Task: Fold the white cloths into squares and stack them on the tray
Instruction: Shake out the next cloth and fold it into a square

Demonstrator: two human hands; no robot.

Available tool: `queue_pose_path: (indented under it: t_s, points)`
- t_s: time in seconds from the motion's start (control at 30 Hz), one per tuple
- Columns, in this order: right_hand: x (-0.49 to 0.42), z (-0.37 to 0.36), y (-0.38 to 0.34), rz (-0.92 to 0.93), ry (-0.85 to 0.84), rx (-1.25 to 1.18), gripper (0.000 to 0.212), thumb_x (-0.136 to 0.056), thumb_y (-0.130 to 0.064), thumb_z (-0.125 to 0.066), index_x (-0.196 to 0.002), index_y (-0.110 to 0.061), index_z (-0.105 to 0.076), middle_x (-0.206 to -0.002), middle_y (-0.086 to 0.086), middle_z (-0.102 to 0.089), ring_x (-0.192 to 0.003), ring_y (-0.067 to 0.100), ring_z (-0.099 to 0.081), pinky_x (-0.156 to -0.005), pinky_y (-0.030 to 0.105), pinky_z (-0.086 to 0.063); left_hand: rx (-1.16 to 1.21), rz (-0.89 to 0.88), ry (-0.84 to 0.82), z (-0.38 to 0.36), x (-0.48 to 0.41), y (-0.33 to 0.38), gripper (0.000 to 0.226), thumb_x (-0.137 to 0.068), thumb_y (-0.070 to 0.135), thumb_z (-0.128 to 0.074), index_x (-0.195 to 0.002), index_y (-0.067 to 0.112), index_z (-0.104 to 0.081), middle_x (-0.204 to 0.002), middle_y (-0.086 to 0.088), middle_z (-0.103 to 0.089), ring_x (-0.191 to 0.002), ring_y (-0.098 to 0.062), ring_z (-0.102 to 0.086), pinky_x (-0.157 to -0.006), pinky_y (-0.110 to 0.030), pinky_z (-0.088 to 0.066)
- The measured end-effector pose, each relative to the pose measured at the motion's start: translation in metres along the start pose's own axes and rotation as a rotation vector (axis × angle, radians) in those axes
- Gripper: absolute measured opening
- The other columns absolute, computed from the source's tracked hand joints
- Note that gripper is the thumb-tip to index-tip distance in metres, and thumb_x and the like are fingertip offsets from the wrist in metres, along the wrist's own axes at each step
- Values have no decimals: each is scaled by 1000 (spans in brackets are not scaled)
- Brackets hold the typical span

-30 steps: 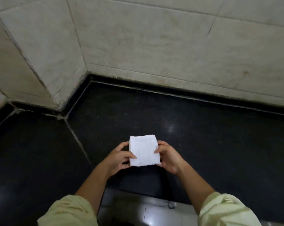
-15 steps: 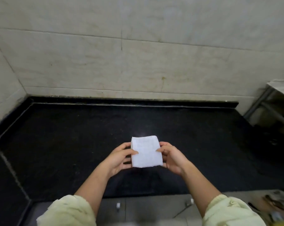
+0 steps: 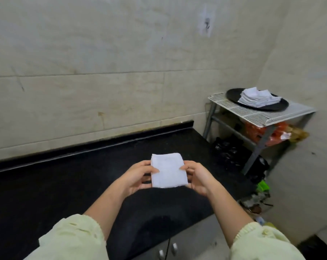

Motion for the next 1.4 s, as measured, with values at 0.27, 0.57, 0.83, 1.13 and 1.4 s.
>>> queue_pose_path:
  t_s: [0.27,0.57,0.83,1.13,1.4]
  points:
    - [-32,100,-83,93,76,-24,28,-79,-3,-56,-106,-6,-64,-104,14,-68,-91,26,-66,-61,32,-56,-50,-17,-158,-106,-96,51,33,-81,3,-63,-112,14,-65,-107,-9,-70,-90,-21,-70,-69,-34,-57]
    - [-104,207,-202,142,52,-57,34,-80,-3,-55,-114,-4,-62,-105,12,-65,-87,24,-65,-59,31,-56,-16,-53,-272,-222,-213,130,45,-69,10,-67,-114,12,-63,-111,-9,-69,-87,-19,-70,-66,-30,-57]
    - [-158,290,-289,189,30,-80,25,-80,-2,-55,-103,-6,-61,-107,12,-52,-85,23,-59,-84,37,-52,-57,-108,-218,-310,-290,186,28,-83,4,-58,-109,13,-61,-93,-2,-68,-70,-11,-67,-51,-22,-55]
    - [-218,406,-388,231,-50,22,21,-84,-2,-53,-103,-8,-59,-96,10,-59,-71,20,-66,-68,32,-58,-86,-159,-175,-418,-377,228,14,-85,8,-61,-98,13,-63,-89,-3,-66,-64,-12,-65,-55,-25,-58]
    - [-281,507,-465,209,-65,98,13,-85,-2,-55,-89,-9,-65,-88,7,-63,-66,16,-67,-66,27,-57,-90,-157,-65,-513,-448,258,16,-86,10,-63,-102,10,-61,-94,-7,-63,-77,-19,-63,-54,-23,-55]
Point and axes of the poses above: each hand's wrist, its own x-axis away from the middle knuckle, its own z-axis out of the back of the hand, y = z × x, the point moved 4 cm from there along -x, towards the middle knuckle
